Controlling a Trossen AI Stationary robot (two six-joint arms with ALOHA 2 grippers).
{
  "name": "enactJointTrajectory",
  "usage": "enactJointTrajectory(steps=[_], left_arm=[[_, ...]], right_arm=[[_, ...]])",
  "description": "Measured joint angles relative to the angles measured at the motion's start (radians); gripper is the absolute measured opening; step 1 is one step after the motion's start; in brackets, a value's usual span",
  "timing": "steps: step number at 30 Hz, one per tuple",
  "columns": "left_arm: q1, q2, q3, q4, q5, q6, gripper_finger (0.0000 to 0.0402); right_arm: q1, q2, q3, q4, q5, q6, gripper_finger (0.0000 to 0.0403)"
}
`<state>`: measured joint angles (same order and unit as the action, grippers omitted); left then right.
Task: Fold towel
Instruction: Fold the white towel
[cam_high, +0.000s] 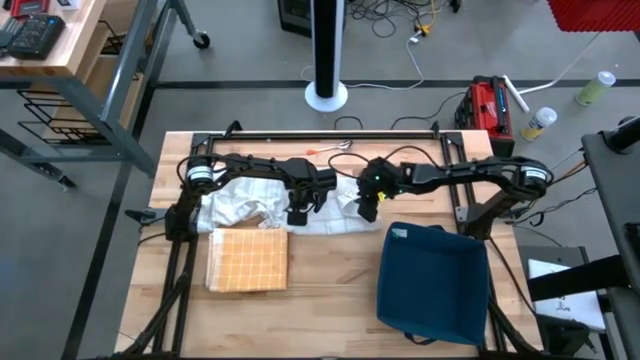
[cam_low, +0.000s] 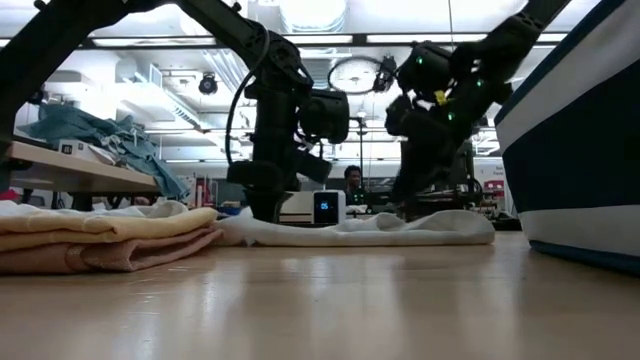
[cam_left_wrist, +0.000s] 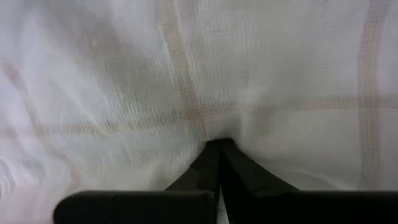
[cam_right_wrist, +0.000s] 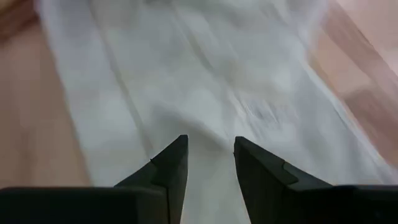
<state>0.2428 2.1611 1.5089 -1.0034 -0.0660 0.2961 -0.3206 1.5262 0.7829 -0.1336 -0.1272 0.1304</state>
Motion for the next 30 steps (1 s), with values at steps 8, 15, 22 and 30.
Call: enactJointTrajectory(steps=[8, 15, 22, 30], left_arm=[[0.0, -0.002, 0.001, 0.082, 0.026, 0.061, 0.0], [-0.001, -0.002, 0.002, 0.15, 0.031, 0.062, 0.0], [-0.001, -0.002, -0.001, 0.157, 0.03, 0.056, 0.0], [-0.001, -0.003, -0.006, 0.164, 0.029, 0.042, 0.0]], right_arm=[[0.011, 0.071, 0.002, 0.051, 0.041, -0.065, 0.0106], [0.016, 0.09, 0.002, 0.006, 0.041, -0.143, 0.0098], [0.017, 0.037, 0.027, -0.118, 0.042, -0.228, 0.0111], [0.046, -0.004, 0.036, -0.18, -0.004, -0.282, 0.0121]])
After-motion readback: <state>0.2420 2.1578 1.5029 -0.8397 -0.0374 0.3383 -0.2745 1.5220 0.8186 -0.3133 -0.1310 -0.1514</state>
